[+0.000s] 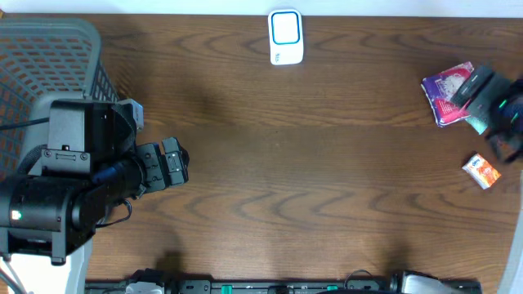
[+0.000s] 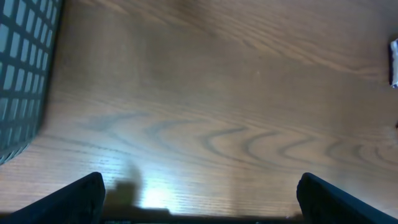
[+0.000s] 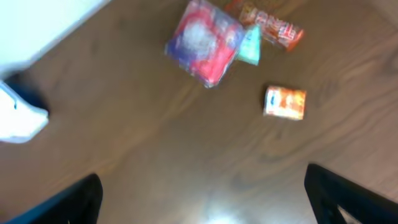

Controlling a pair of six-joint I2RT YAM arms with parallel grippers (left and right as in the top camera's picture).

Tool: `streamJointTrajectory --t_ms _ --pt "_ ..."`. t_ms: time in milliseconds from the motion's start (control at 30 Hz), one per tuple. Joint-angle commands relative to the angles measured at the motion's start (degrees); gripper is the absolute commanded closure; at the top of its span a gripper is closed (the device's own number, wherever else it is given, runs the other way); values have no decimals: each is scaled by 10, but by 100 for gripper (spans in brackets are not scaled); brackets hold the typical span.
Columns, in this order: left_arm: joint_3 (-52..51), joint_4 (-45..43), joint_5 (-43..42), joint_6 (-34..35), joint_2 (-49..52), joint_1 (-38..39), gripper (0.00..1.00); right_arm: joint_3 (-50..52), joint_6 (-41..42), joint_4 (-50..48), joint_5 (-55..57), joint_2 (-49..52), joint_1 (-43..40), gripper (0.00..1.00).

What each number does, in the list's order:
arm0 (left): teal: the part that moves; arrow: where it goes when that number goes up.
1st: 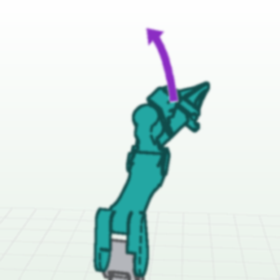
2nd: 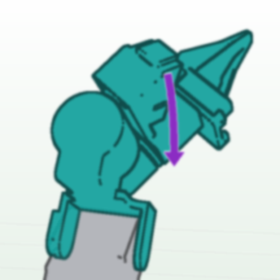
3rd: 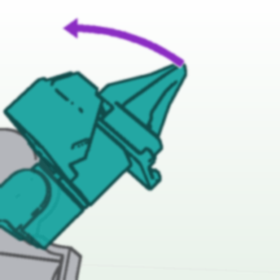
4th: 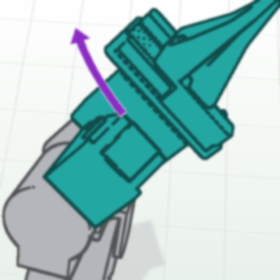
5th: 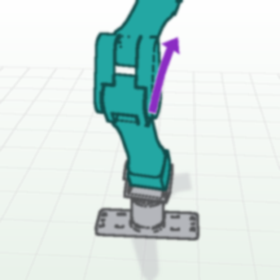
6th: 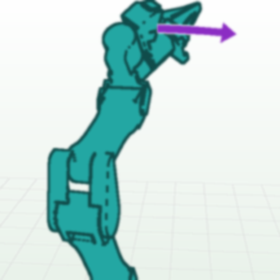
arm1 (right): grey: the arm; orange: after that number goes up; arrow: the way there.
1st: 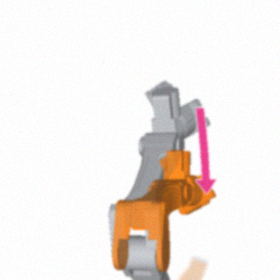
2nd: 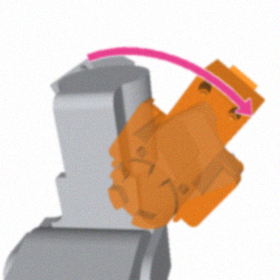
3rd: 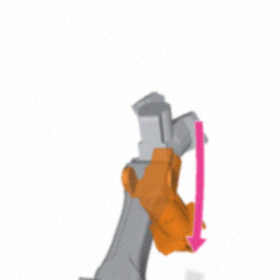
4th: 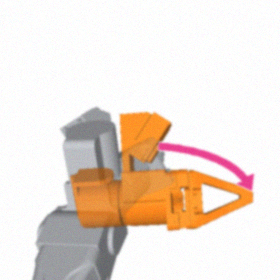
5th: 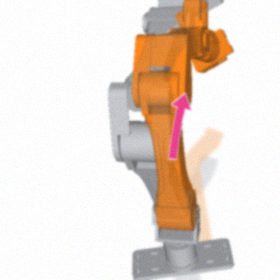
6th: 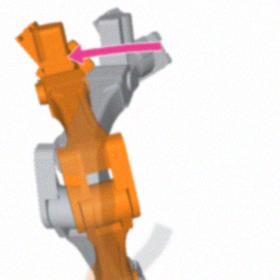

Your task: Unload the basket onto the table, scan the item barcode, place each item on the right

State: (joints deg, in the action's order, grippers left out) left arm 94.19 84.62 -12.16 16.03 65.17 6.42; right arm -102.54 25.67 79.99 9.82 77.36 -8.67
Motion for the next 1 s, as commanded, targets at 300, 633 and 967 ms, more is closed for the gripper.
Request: streamJointTrajectory --t_ms 300,633,967 --pt "0 2 -7 -10 1 -2 2 386 -15 -103 -66 -385 85 1" --pt "0 2 -7 -10 1 -2 2 453 48 57 -180 -538 85 1" --pt "0 2 -7 -10 1 -2 2 453 46 132 -185 -539 85 1"
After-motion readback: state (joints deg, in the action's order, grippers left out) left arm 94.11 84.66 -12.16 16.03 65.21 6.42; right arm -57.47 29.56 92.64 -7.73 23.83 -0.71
